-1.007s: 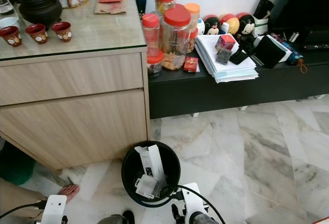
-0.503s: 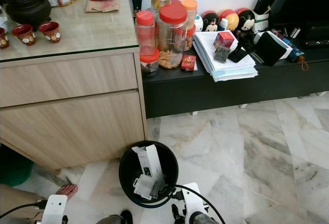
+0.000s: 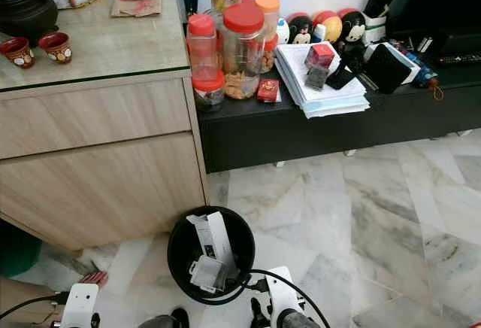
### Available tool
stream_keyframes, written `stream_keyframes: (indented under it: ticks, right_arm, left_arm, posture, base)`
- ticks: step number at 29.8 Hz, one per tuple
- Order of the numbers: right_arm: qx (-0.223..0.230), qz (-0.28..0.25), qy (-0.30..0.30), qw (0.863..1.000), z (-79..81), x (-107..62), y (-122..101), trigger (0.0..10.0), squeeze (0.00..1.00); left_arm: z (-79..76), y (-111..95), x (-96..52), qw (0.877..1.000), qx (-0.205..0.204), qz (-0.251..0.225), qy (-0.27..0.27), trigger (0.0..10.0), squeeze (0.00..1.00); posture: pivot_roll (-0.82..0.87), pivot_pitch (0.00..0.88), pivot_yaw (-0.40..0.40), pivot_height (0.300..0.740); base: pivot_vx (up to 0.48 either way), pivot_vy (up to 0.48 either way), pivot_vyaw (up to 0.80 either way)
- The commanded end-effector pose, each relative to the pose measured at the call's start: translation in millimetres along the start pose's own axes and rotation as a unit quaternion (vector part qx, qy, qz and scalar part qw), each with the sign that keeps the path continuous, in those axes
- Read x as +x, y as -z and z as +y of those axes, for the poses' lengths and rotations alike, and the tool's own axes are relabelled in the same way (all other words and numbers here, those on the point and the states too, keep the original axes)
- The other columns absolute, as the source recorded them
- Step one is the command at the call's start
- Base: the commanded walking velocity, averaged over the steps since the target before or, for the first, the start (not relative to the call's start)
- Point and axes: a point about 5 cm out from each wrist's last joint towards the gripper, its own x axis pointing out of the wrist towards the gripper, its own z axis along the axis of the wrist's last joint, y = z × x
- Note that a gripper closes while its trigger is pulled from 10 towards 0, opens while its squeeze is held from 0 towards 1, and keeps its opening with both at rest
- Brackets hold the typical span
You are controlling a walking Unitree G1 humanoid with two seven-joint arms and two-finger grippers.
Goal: Picking trash to rubbish bin
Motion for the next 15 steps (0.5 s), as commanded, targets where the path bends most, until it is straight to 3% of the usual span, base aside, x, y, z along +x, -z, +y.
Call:
stream_keyframes:
  ticks: [1,15]
  right_arm:
    - [-0.002,0.014,0.001,1.000,-1.3,-1.4,7.2,10.0,0.00]
    - [-0.003,0.016,0.001,1.000,-1.4,-1.6,8.2,10.0,0.00]
  left_arm:
    - [-1.9,9.4,-2.2,1.000,-0.001,0.016,0.002,10.0,0.00]
    - [-2.2,10.0,-2.4,1.000,-0.003,0.017,0.002,10.0,0.00]
  posture:
    - [0.15,0.166,-0.028,0.740]
    - [0.15,0.168,-0.029,0.740]
  base:
    - [0.000,0.000,0.00]
    - [0.000,0.000,0.00]
